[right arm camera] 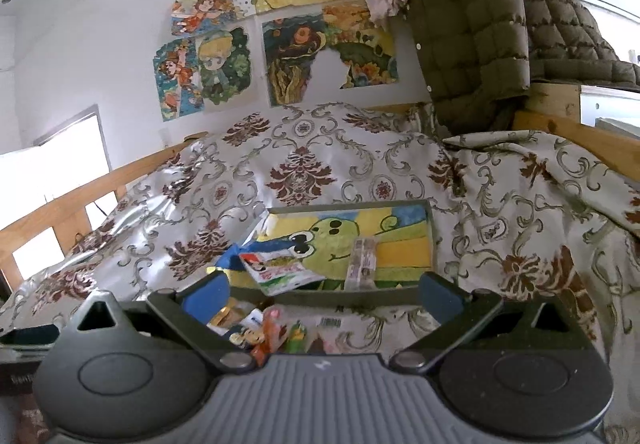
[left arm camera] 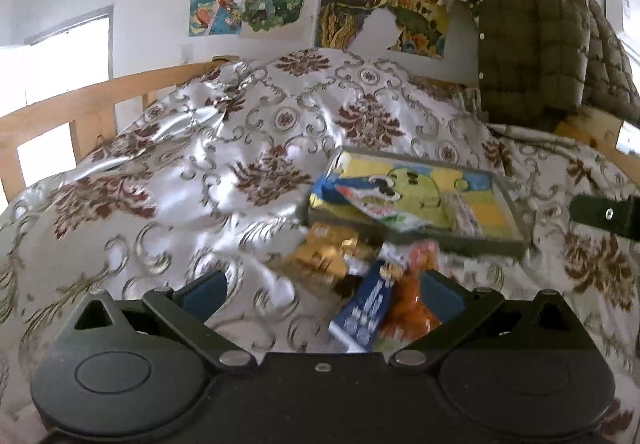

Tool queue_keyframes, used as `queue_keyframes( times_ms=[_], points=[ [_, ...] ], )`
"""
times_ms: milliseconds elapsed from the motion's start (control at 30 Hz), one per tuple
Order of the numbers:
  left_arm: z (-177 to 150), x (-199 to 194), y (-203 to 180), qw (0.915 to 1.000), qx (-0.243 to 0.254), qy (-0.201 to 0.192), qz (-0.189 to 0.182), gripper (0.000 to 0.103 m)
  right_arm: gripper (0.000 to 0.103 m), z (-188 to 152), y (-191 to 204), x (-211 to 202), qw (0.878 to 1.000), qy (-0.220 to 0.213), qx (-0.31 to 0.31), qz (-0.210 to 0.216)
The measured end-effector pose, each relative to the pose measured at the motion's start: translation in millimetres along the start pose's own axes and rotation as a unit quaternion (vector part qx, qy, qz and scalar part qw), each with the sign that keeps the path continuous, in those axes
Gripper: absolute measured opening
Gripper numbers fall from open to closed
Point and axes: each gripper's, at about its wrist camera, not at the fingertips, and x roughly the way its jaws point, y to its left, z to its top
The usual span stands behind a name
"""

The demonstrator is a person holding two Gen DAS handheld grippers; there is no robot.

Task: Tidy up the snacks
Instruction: 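Withdraw both tools from the tray back over the snack pile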

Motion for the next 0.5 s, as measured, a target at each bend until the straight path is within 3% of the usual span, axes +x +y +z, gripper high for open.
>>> queue_keyframes(
  times_ms=[200, 500],
  points=[
    [-12, -13, 4, 0.9995, -0.029, 0.012, 0.004, 0.102, 0.103, -15, 2, -23, 1.0, 0.006, 0.012, -0.003],
    [-28, -19, -3, 0.9983, -0.024, 0.053, 0.003, 0.102, 0.103, -33, -2, -44, 0.999, 0.035, 0.024, -0.03]
  ],
)
